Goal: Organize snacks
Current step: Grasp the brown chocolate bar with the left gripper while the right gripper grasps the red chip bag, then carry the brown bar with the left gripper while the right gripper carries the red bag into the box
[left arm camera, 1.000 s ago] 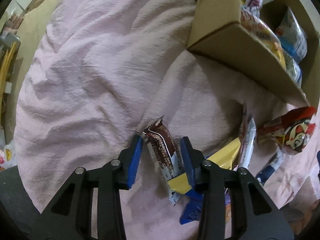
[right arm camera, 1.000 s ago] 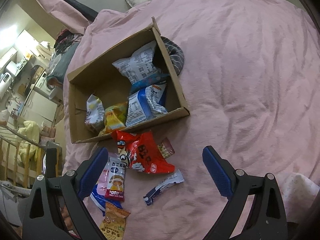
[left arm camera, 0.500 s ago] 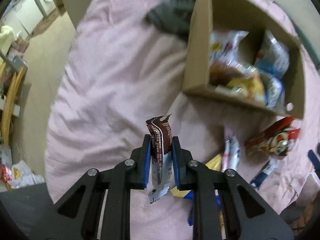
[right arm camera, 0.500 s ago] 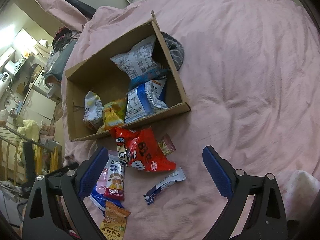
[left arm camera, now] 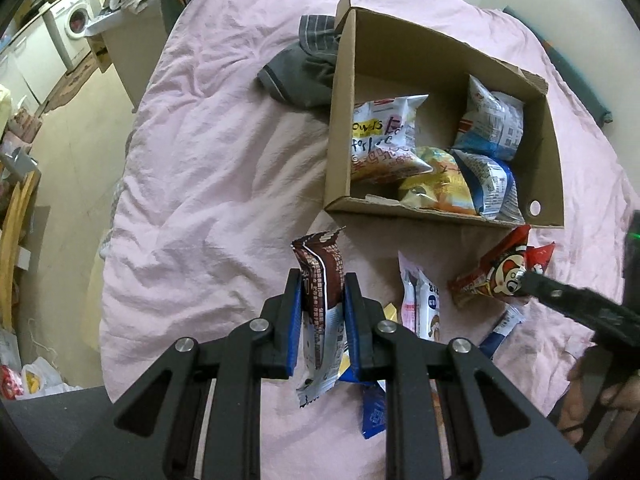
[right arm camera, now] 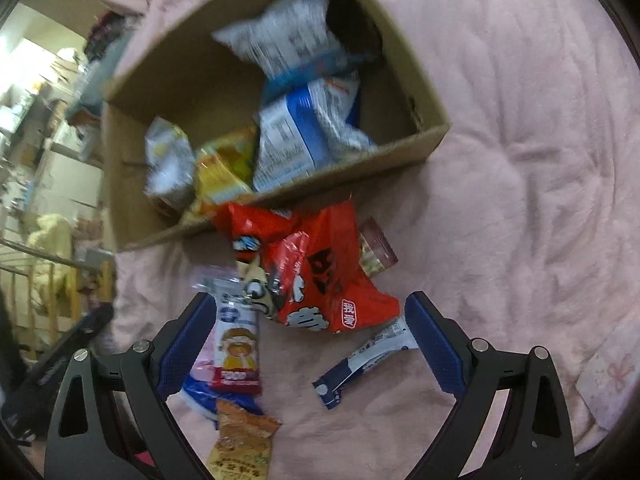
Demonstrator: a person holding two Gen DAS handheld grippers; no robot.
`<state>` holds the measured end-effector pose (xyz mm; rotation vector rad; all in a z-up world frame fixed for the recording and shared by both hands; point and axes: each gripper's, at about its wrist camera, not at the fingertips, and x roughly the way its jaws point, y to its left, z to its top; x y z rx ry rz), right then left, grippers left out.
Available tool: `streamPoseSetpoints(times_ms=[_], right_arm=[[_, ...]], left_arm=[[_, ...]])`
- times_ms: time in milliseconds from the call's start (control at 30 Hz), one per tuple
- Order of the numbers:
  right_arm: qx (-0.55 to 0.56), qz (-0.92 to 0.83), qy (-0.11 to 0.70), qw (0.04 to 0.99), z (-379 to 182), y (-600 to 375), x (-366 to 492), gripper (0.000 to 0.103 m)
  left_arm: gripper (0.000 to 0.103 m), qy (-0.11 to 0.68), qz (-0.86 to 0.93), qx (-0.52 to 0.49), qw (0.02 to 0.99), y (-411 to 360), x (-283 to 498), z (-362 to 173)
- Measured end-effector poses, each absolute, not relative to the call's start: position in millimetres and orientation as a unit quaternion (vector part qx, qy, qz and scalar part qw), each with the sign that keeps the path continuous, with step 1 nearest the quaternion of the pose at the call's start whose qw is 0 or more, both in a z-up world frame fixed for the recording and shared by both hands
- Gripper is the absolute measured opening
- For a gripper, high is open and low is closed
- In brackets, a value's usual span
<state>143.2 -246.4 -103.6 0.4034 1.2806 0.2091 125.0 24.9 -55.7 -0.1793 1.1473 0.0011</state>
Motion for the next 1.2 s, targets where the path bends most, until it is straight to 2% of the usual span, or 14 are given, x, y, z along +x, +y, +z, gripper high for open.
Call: streamPoseSetpoints(times_ms=[233, 367, 467, 533, 1200], right_arm=[[0.147, 0.094, 0.619, 0.766, -124.7, -222.6, 153.3, 0.096], [0.140, 0.094, 0.618, 0.768, -126.1, -218.9, 154.3, 0.083], [0.134, 0.098, 0.619, 0.767, -125.7, -217.4, 154.5, 0.057], [0.131, 0.100, 0.616, 0.770, -124.3, -218.2, 154.1, 0.051], [0.157, 0.169, 0.583, 0.779, -82.4, -250.4, 123.4, 0.049]], left_arm=[[0.016, 0.545, 0.001, -0.097, 0.833, 33.9, 122.9, -58.9], [0.016, 0.545, 0.001, -0.100, 0.833, 36.5, 122.8, -59.2], [0.016, 0.546, -0.001, -0.098, 0.832, 34.7, 122.8, -59.3], [0.016, 0.544, -0.002, -0.092, 0.834, 32.4, 122.2, -58.9], [0.016, 0.538, 0.022, -0.071, 0.840, 22.3, 125.6, -66.9]])
